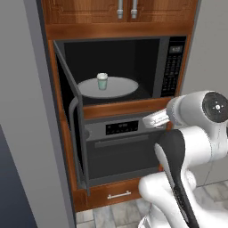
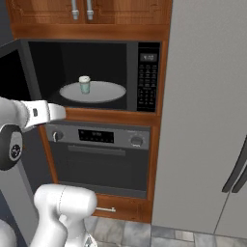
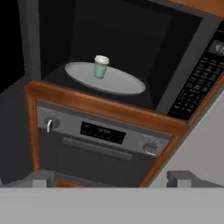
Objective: Close the microwave door.
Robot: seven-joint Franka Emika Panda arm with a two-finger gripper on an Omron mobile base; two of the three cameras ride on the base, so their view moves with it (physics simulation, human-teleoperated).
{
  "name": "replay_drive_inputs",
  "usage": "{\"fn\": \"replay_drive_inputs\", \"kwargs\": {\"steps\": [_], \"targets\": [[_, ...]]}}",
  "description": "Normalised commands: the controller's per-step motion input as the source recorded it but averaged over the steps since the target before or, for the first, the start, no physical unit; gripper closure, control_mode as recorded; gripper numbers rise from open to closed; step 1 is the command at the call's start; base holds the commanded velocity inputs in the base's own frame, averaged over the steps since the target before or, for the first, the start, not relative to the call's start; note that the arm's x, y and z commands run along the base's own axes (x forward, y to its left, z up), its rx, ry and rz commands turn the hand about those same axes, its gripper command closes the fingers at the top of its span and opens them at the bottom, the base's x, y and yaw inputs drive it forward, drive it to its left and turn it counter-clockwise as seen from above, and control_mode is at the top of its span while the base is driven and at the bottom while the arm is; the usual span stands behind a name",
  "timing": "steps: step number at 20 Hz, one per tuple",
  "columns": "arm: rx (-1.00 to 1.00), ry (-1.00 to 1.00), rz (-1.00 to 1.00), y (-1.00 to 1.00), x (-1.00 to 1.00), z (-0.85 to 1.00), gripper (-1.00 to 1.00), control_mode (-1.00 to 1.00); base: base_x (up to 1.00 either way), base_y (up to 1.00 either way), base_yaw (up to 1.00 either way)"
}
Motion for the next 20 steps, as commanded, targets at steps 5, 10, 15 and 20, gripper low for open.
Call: {"fn": "replay_drive_inputs", "kwargs": {"steps": [5, 10, 15, 20], "targets": [[-0.10, -0.37, 0.04, 0.08, -1.00, 0.62, -1.00, -1.00, 0.00, 0.00, 0.00], [-0.08, -0.23, -0.03, 0.17, -1.00, 0.54, -1.00, -1.00, 0.00, 0.00, 0.00], [-0.02, -0.11, -0.05, 0.59, -1.00, 0.02, -1.00, -1.00, 0.00, 0.00, 0.00], [-0.02, -0.20, -0.08, 0.89, -0.95, -0.03, -1.00, -1.00, 0.00, 0.00, 0.00]]}}
